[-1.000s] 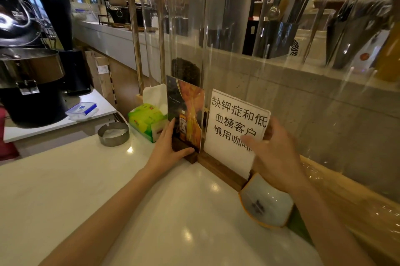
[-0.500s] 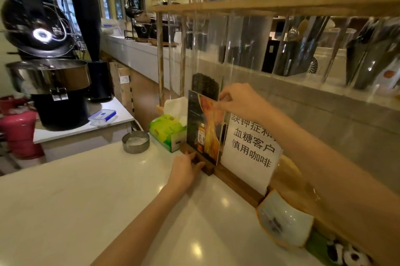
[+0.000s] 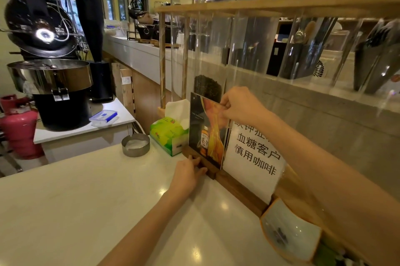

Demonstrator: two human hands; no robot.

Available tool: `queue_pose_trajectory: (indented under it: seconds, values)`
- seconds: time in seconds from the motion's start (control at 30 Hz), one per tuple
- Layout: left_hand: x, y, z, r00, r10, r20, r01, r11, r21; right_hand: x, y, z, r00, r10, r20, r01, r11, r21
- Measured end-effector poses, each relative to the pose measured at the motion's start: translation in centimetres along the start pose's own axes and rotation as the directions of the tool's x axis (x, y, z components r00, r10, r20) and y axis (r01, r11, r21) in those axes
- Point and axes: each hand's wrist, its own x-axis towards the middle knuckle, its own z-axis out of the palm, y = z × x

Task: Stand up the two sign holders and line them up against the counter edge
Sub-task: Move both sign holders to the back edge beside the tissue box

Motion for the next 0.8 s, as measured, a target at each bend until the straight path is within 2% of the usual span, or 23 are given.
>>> queue_pose_trajectory:
  seconds: [0.27,0.57,0.7,0.8]
  values:
    - [0.3,0.3,0.6,0.997,0.072,-0.007,-0.072,0.997,0.034,-0.1,0.1,0.0,0.999,0.045,-0.017,-0.044,0.998,0.044]
    - [0.4,0.2,0.9,0.997,0.073,-0.007,-0.072,0.996,0.053,-0.3,0.0,0.1,0.998,0.06,-0.021,-0.058,0.996,0.064]
    - [0.2,0.7,0.6,0.998,0.069,0.013,-0.07,0.995,0.071,-0.4,0.1,-0.5,0.997,0.067,0.031,-0.068,0.996,0.062]
    - [-0.5,1.1,0.5,0.985,0.169,-0.017,-0.168,0.984,0.062,-1.3,0.6,-1.6,0.996,0.072,0.048,-0.075,0.995,0.061]
